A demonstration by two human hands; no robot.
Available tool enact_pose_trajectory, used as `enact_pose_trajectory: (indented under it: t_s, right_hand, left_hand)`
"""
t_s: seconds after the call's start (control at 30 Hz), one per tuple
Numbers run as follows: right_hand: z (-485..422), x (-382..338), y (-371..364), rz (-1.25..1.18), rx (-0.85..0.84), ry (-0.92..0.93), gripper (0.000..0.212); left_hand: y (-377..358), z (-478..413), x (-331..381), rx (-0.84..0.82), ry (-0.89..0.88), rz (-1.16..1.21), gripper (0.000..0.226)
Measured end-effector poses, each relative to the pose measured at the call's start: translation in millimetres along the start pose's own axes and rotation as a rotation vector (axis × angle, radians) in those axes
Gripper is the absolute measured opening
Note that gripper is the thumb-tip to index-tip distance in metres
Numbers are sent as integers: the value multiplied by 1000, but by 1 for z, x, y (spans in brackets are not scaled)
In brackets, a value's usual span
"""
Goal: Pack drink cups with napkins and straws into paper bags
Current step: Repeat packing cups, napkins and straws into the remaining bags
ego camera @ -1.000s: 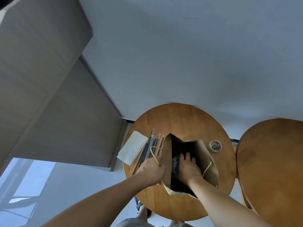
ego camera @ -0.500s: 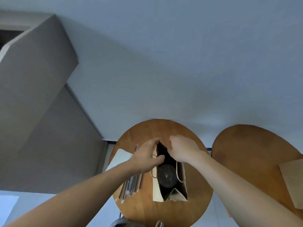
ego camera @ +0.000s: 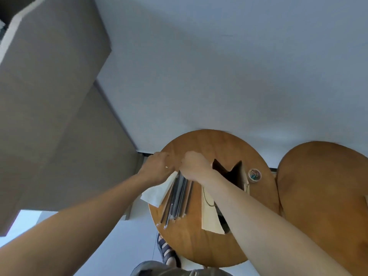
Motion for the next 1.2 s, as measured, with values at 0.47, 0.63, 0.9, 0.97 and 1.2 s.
enact_pose_trajectory:
  t_s: [0.47, 0.63, 0.9, 0.97, 1.2]
  right_hand:
    - [-81, -2, -152, 27, -164, -295, 27]
    - [-93, 32, -196, -215, -90, -457, 21]
    - [-111, 61, -226, -160, -32, -447, 43]
    - [-115, 63, -228, -107, -20, -437, 43]
    - [-115, 68, -225, -7, 11, -380, 35]
  left_hand:
    - [-57, -8, -128, -113, 365, 27, 57]
    - [-77, -21, -148, -110, 390, 55, 57]
    - [-107, -30, -156, -136, 380, 43, 53]
    - [-111, -29, -157, -146, 387, 35, 53]
    - [-109, -23, -151, -156, 393, 76, 50]
Point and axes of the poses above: each hand's wrist, its own z-axis away from the middle knuckle, its own y-axis out of the back of the hand, x = y × z, the point moved 2 cm from there along -z, towards the middle knuckle, and after that the axes turned 4 degrees about -z, right-handed, at the moved point
